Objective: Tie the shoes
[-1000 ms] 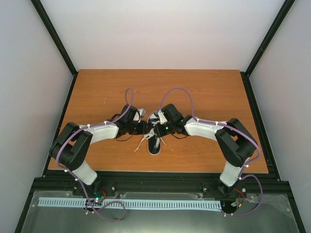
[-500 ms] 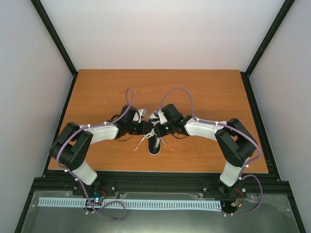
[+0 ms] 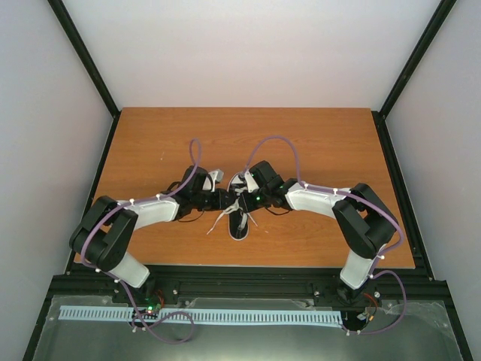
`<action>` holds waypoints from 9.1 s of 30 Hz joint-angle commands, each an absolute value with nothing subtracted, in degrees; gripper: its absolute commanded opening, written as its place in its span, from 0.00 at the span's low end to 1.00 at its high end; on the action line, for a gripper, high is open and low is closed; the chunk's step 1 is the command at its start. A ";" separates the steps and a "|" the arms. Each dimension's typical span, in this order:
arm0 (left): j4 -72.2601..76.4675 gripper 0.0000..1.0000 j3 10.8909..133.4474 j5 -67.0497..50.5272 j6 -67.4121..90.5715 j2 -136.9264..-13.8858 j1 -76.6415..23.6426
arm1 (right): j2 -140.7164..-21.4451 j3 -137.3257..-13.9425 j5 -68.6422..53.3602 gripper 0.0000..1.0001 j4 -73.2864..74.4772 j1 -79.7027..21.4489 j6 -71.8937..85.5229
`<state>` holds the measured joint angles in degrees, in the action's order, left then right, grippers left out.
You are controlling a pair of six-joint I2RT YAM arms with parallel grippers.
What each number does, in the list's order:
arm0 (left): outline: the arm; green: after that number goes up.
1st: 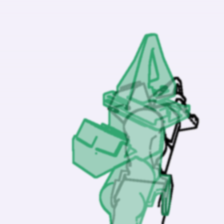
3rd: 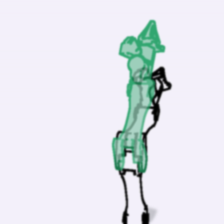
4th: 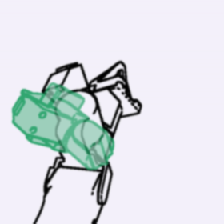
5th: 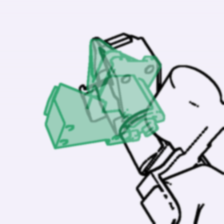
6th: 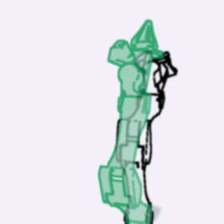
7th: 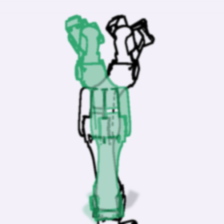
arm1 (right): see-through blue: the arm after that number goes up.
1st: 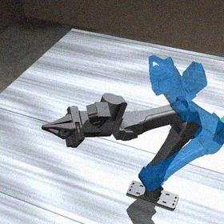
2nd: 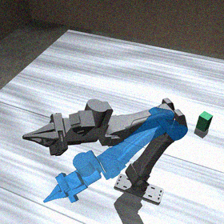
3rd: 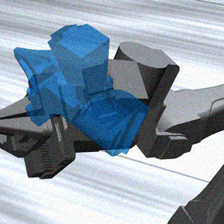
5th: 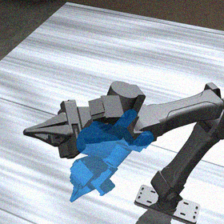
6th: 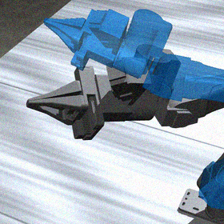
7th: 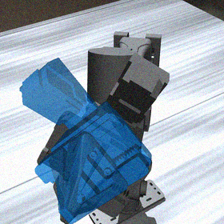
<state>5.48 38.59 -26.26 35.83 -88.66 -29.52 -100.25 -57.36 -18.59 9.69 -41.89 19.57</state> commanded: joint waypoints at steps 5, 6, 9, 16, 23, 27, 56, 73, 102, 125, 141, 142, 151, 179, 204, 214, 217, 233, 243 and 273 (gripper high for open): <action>10.85 0.29 38.50 -30.78 37.17 -90.73 -29.18 | -100.50 -57.26 -17.34 0.03 10.20 -41.84 19.67; 10.97 0.29 38.56 -31.04 37.18 -91.12 -29.18 | -100.51 -57.30 -17.32 0.03 10.27 -41.84 19.53; 11.53 0.29 38.67 -31.66 37.18 -91.86 -29.19 | -100.47 -57.30 -17.19 0.03 10.35 -41.84 19.56; 12.86 0.30 38.58 -32.79 37.27 -92.07 -29.20 | -100.63 -57.59 -17.61 0.03 10.38 -41.84 19.50; 14.69 0.34 37.98 -34.49 37.61 -91.35 -29.18 | -100.47 -57.72 -18.11 0.03 10.44 -41.84 19.45; 14.81 0.35 37.79 -34.78 37.54 -90.94 -29.18 | -100.40 -57.66 -18.24 0.03 10.46 -41.84 19.50; 19.38 0.02 39.79 -40.60 39.34 -95.99 -29.17 | -99.89 -58.22 -18.65 0.03 10.59 -41.84 19.64; 16.47 0.01 36.63 -31.06 41.70 -89.49 -29.14 | -93.41 -56.14 -10.53 0.13 15.85 -41.58 18.97; 13.13 0.01 38.23 -34.61 47.34 -88.95 -29.18 | -87.02 -47.95 19.75 0.49 1.08 -61.82 5.42; 15.64 0.01 38.84 -36.30 53.19 -89.91 -29.19 | -99.54 -52.36 31.09 0.54 -1.75 -67.41 2.88; 14.92 0.01 39.20 -36.12 53.52 -89.32 -29.18 | -105.23 -55.36 39.27 0.43 2.40 -67.20 7.20; 14.80 0.01 39.20 -36.01 53.52 -89.30 -29.18 | -105.28 -55.38 39.63 0.38 2.49 -67.19 7.55; 12.70 0.01 39.20 -33.74 51.97 -88.83 -29.22 | -96.20 -50.89 28.70 0.03 -0.86 -64.00 10.28; 11.91 0.01 38.83 -32.65 59.55 -85.50 -29.22 | -64.42 -33.25 1.70 0.94 -4.31 -50.27 8.55; 6.89 0.01 42.95 -34.74 67.19 -87.09 -29.25 | -82.17 -39.64 19.82 0.69 -8.46 -63.21 -1.17; 6.46 0.01 44.11 -35.97 68.01 -88.59 -29.17 | -91.20 -44.00 30.88 0.59 -10.59 -66.00 -5.87; 6.51 0.01 43.89 -35.96 68.19 -88.49 -29.18 | -93.31 -45.11 33.18 0.59 -11.44 -66.19 -6.77; 6.73 0.01 43.27 -35.43 69.02 -88.02 -29.26 | -97.85 -48.10 40.78 0.10 -14.71 -66.03 -5.45; 5.39 0.01 43.44 -33.84 67.38 -87.65 -29.21 | -87.69 -42.42 17.12 0.03 -13.68 -57.56 3.34; -1.39 0.01 40.70 -21.10 59.60 -84.22 -29.09 | -84.67 -38.23 -12.76 0.03 -6.34 -38.63 24.24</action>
<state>0.38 41.32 -24.14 61.98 -85.65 -28.95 -85.43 -39.24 -10.90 -7.16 -39.72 21.91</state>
